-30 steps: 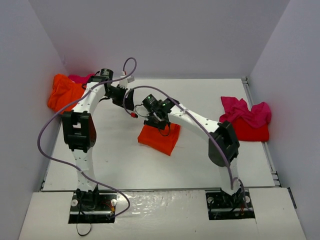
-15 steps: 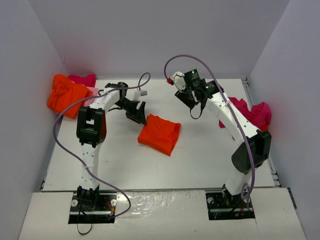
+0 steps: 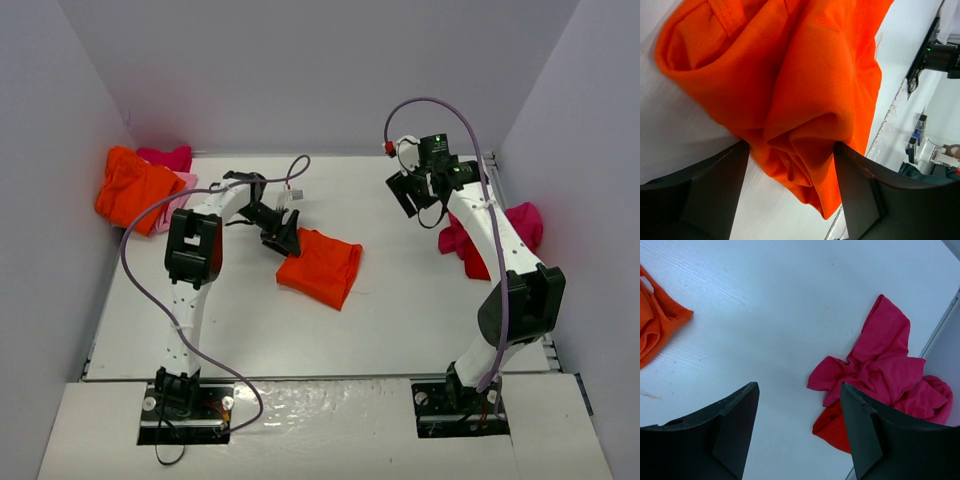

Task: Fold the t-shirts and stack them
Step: Neatly place the folded tshirt to the corner

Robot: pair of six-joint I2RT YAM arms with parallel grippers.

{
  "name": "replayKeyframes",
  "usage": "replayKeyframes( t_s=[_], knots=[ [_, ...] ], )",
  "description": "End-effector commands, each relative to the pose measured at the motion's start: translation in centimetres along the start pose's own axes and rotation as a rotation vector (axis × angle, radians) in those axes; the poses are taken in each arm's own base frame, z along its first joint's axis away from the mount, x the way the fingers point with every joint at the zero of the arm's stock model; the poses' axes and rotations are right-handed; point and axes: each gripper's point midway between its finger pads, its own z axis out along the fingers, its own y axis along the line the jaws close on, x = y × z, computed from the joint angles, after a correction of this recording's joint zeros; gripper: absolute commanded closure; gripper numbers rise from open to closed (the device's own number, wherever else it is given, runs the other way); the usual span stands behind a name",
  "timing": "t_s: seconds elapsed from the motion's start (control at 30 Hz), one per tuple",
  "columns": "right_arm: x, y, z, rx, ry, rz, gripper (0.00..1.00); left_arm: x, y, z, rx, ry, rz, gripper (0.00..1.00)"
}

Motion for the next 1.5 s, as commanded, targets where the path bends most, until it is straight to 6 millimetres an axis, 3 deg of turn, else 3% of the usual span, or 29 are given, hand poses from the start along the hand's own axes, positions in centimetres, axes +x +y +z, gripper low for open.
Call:
replayKeyframes(
  t_s=[0.0, 0.3, 0.7, 0.9, 1.17, 1.27, 1.37, 1.47],
  knots=[
    [-1.5, 0.4, -1.3, -0.023, -0.097, 0.032, 0.36, -0.4, -1.9, 0.7, 0.097, 0.013, 0.047, 0.34],
    [-0.4, 0.6, -0.3, -0.029, -0.071, 0.043, 0.36, 0.7, -3.8, 0.5, 0.269, 0.037, 0.060, 0.35],
    [-0.3, 0.8, 0.2, -0.033, -0.065, 0.057, 0.36, 1.1, -4.0, 0.2, 0.316, 0.041, 0.063, 0.35],
    [-0.4, 0.9, 0.3, -0.040, -0.069, 0.062, 0.36, 0.8, -2.7, 1.6, 0.221, 0.062, 0.030, 0.45],
    [-0.1, 1.2, 0.7, -0.049, -0.059, 0.064, 0.36, 0.7, -3.6, 3.3, 0.193, 0.092, 0.048, 0.50],
    [-0.1, 1.3, 0.7, -0.053, -0.059, 0.062, 0.36, 0.4, -3.8, 3.8, 0.175, 0.089, 0.049, 0.70],
    [-0.2, 1.3, 0.5, -0.054, -0.066, 0.063, 0.36, 0.0, -3.4, 4.4, 0.130, 0.087, 0.046, 1.00],
    [-0.1, 1.4, 0.6, -0.054, -0.064, 0.060, 0.36, -0.3, -3.3, 4.7, 0.109, 0.090, 0.050, 1.00]
  ],
)
